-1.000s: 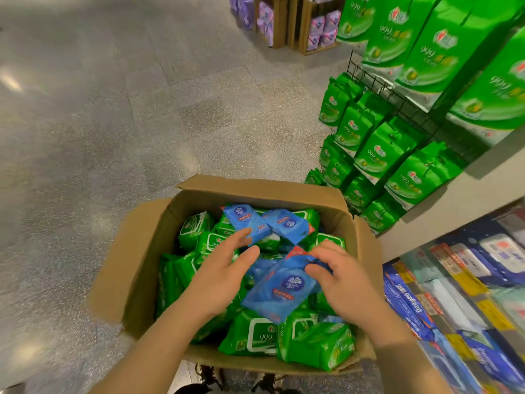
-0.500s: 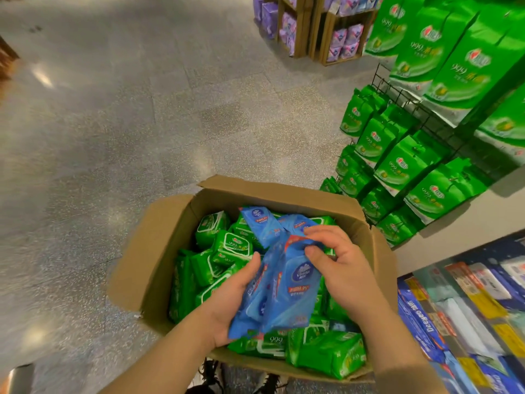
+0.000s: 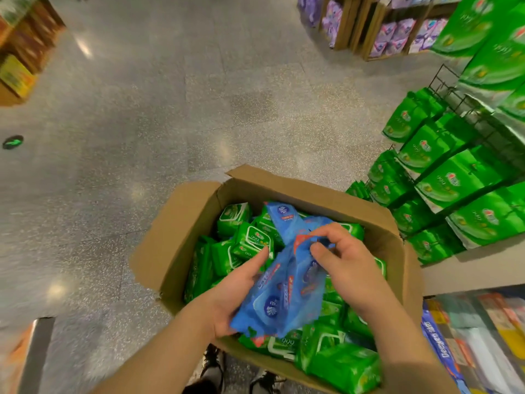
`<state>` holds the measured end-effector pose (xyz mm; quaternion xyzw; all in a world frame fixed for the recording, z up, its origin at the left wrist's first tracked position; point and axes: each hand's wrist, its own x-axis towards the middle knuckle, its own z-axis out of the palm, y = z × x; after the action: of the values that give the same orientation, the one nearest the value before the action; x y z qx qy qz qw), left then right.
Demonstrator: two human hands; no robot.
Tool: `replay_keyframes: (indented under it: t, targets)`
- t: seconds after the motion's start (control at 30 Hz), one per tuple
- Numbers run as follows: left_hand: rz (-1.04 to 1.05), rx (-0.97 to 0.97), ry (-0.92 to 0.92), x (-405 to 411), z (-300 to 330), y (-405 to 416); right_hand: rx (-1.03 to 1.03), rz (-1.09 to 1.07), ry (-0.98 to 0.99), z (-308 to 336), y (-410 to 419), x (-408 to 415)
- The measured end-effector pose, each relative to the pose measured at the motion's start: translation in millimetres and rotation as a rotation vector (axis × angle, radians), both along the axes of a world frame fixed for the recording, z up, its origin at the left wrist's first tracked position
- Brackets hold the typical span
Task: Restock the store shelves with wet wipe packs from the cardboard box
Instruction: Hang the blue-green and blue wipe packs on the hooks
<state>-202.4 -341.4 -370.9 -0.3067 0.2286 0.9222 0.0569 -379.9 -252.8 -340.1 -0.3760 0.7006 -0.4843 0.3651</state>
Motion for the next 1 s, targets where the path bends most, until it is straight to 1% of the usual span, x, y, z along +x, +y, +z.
replay_keyframes:
  t: [0.03,0.07,0.13,0.17,0.23,0.27,0.33,0.4,0.47,0.53,0.57,0.6,0.63,0.7,0.73,0.77,0.87,0.93,1.0]
  targets:
    - [-0.06,-0.024,-0.037,2,-4,-6,-0.012,0.112,0.162,3,-3,-3]
    - [-0.11,-0.056,-0.066,3,-4,-11,-0.014,0.222,0.258,5,-7,-4]
    - [-0.116,-0.051,-0.094,5,2,-20,-0.008,0.367,0.269,4,-13,-6]
    - [-0.091,-0.047,-0.092,8,2,-25,-0.006,0.377,0.252,0,-16,-6]
    - [-0.017,-0.045,-0.024,12,2,-31,0.004,0.255,0.196,-6,-18,-5]
    - [0.014,-0.062,0.002,14,4,-31,0.016,0.141,0.117,-9,-19,-4]
    - [0.075,-0.198,-0.032,10,-4,-24,0.074,-0.086,-0.126,-14,-19,1]
    - [0.17,-0.388,-0.088,-2,-1,-7,0.135,-0.234,-0.263,-22,-20,6]
    - [0.291,-0.44,-0.067,-17,0,8,0.174,-0.307,-0.386,-30,-22,14]
    - [0.438,-0.386,0.001,-29,4,15,0.194,-0.341,-0.519,-32,-22,23]
    - [0.478,-0.367,0.02,-33,4,14,0.203,-0.338,-0.528,-32,-20,27]
    - [0.497,-0.365,0.013,-36,3,13,0.21,-0.328,-0.473,-33,-17,30]
    - [0.496,-0.377,0.0,-36,1,9,0.212,-0.311,-0.373,-34,-16,31]
    - [0.463,-0.411,-0.035,-37,0,3,0.21,-0.258,-0.115,-37,-13,27]
    - [0.429,-0.427,-0.046,-36,-1,0,0.205,-0.218,-0.014,-37,-14,23]
    - [0.386,-0.444,-0.044,-35,-3,-1,0.185,-0.189,0.037,-34,-15,20]
    - [0.295,-0.464,-0.049,-29,-16,5,0.132,-0.114,0.092,-28,-25,13]
    - [0.264,-0.437,-0.086,-27,-23,10,0.16,-0.073,0.101,-29,-36,13]
    - [0.285,-0.422,-0.142,-26,-26,12,0.2,-0.031,0.104,-39,-45,14]
